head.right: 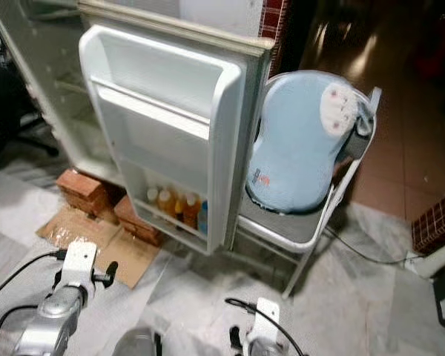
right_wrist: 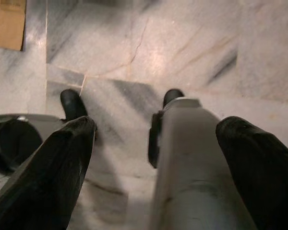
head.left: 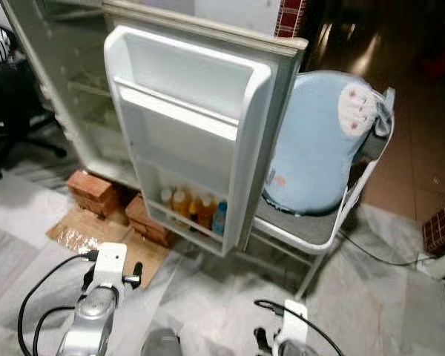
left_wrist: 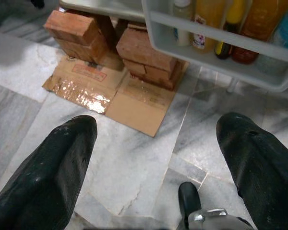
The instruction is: Restocking fridge
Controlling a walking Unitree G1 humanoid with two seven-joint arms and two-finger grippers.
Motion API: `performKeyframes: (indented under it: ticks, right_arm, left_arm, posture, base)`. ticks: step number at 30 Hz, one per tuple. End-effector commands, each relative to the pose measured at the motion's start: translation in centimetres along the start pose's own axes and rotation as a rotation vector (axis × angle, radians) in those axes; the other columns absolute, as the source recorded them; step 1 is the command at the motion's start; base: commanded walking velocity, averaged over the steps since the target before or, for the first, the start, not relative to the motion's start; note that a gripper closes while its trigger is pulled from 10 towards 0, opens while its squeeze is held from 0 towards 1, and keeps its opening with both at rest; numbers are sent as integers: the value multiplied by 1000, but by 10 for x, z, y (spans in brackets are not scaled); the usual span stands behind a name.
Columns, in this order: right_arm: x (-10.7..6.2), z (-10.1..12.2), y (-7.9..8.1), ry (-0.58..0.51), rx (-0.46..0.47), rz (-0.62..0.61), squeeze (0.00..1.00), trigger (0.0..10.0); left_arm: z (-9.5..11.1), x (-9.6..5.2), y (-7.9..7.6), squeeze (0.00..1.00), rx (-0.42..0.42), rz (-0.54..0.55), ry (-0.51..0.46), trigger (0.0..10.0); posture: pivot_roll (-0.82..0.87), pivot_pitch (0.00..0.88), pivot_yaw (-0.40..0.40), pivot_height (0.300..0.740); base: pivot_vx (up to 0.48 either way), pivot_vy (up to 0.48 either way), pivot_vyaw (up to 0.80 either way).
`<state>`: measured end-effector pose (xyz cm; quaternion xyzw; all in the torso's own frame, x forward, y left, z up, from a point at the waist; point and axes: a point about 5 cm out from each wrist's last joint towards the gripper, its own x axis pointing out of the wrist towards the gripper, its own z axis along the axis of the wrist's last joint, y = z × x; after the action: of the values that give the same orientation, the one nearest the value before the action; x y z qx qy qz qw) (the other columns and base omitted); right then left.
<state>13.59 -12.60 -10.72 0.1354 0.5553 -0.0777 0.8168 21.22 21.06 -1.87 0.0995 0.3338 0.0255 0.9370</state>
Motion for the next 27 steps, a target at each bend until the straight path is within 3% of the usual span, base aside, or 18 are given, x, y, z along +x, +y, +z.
performKeyframes:
  ticks: [1,2,3,5,6,7,8,9,14,18,21,23,27]
  right_arm:
    - [-207,331,198,-1244,-229,527,0,10000]
    - [-207,331,198,-1244,-229,527,0,10000]
    - [-208,329,202,-1241,-241,540,0,10000]
    - [-208,329,202,-1241,-241,540,0,10000]
    - [-140,301,138,-1139,-391,357,0,10000]
    - [-140,301,138,-1139,-391,357,0,10000]
    - [-74,238,57,-929,-586,206,0,10000]
    - [-64,222,41,-877,-620,189,0,10000]
    - [-65,222,49,-860,-603,264,0,10000]
    - [-64,221,53,-843,-531,270,0,10000]
    - [-60,214,60,-824,-545,285,0,10000]
    - [-56,208,61,-808,-602,243,0,10000]
    - [-53,204,63,-786,-584,249,0,10000]
  left_arm:
    - [0,-3,4,0,-9,17,19,10000]
    - [0,-3,4,0,-9,17,19,10000]
    - [0,0,2,0,4,10,4,10000]
    - [0,0,2,0,4,10,4,10000]
    - [14,4,2,0,-33,40,-90,10000]
    - [14,4,2,0,-33,40,-90,10000]
    - [31,8,4,0,-90,84,-199,10000]
    - [33,8,4,0,-103,95,-217,10000]
    - [31,8,3,0,-103,89,-210,10000]
    - [31,11,4,0,-130,77,-233,10000]
    - [35,15,1,0,-153,62,-247,10000]
    - [36,19,-2,0,-156,51,-242,10000]
    - [39,21,-3,0,-166,48,-239,10000]
  posture:
    - [150,0,-123,740]
    - [150,0,-123,740]
    - [146,0,0,740]
    - [146,0,0,740]
    - [72,0,0,740]
    - [72,0,0,740]
    - [76,0,0,740]
    - [77,0,0,740]
    - [78,0,0,740]
    - [71,0,0,740]
    - [71,0,0,740]
    - [79,0,0,740]
    - [84,0,0,740]
  base:
    - [0,0,0]
    - [0,0,0]
    - [0,0,0]
    - [0,0,0]
    - [0,0,0]
    - [0,0,0]
    - [0,0,0]
    - [0,0,0]
    - [0,0,0]
    - [0,0,0]
    - [0,0,0]
    - [0,0,0]
    - [0,0,0]
